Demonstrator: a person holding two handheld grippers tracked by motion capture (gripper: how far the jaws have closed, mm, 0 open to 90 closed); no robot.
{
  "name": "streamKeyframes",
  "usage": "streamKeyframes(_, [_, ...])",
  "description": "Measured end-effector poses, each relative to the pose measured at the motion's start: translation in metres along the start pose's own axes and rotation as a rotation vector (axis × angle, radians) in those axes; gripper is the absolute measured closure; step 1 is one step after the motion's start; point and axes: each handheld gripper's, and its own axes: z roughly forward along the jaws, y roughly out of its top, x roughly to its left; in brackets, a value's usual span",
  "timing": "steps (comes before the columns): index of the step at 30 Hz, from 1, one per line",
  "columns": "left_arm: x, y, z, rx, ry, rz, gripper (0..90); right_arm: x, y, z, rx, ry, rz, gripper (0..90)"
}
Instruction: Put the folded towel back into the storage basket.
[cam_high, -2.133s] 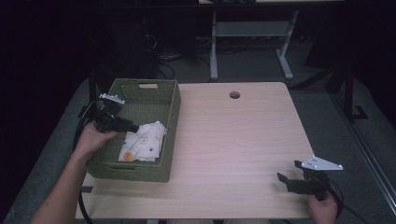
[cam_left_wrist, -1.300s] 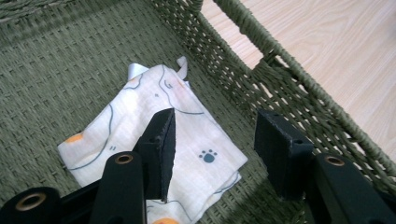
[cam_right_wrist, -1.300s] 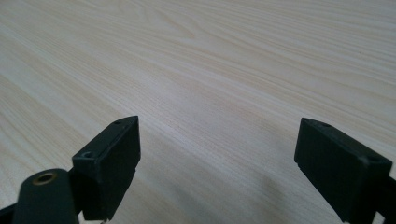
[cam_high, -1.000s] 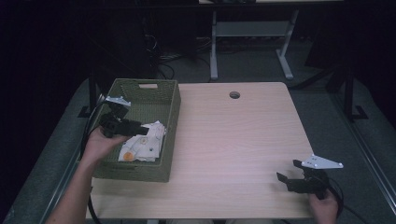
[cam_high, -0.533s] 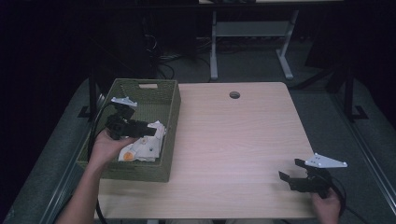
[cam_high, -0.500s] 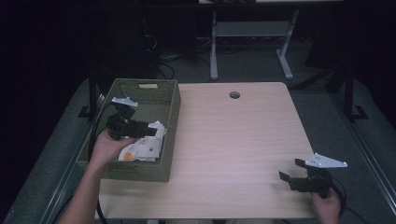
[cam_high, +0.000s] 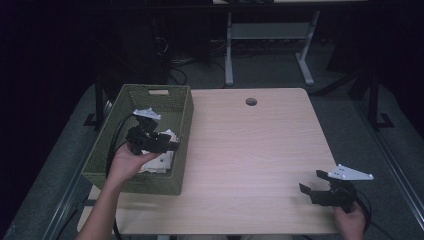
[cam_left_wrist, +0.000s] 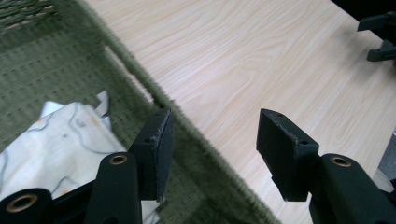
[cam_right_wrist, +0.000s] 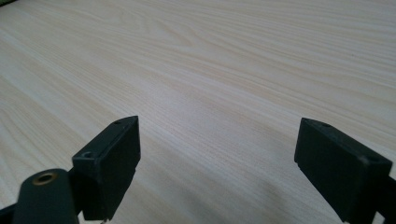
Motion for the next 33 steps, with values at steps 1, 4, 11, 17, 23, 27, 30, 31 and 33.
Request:
streamKeyframes(1, [-0.003,0.001,0.001,0.000,-0.002,0.003,46.3,0.000,0.000,0.000,-0.001,0.000,0.001,14.0])
streamKeyframes(4, [-0.009,0.003,0.002,-0.004,-0.009,0.020,46.3,0.000,0.000,-0.001,-0.003,0.004,0.004,14.1])
streamKeyframes(11, [-0.022,0.005,0.011,-0.005,-0.025,0.048,44.9,0.001,0.001,-0.001,-0.004,0.003,-0.001,14.0])
streamKeyframes(17, [-0.030,0.006,0.017,-0.017,-0.047,0.041,42.3,0.000,0.001,-0.002,-0.004,0.002,-0.002,14.1])
streamKeyframes(23, [-0.042,0.010,0.021,-0.019,-0.057,0.061,40.3,-0.003,0.000,-0.006,-0.020,-0.003,0.008,14.1])
streamKeyframes(27, [-0.048,0.011,0.025,-0.021,-0.064,0.069,36.1,-0.003,0.000,-0.006,-0.019,-0.002,0.008,14.1])
streamKeyframes(30, [-0.051,0.011,0.029,-0.019,-0.066,0.069,32.8,-0.003,0.000,-0.005,-0.016,-0.002,0.005,14.1])
streamKeyframes(31, [-0.052,0.012,0.030,-0.016,-0.067,0.069,32.1,-0.003,0.000,-0.005,-0.014,-0.001,0.003,14.1])
streamKeyframes(33, [-0.054,0.012,0.032,-0.025,-0.073,0.067,31.8,-0.003,0.000,-0.005,-0.017,-0.004,0.000,14.1])
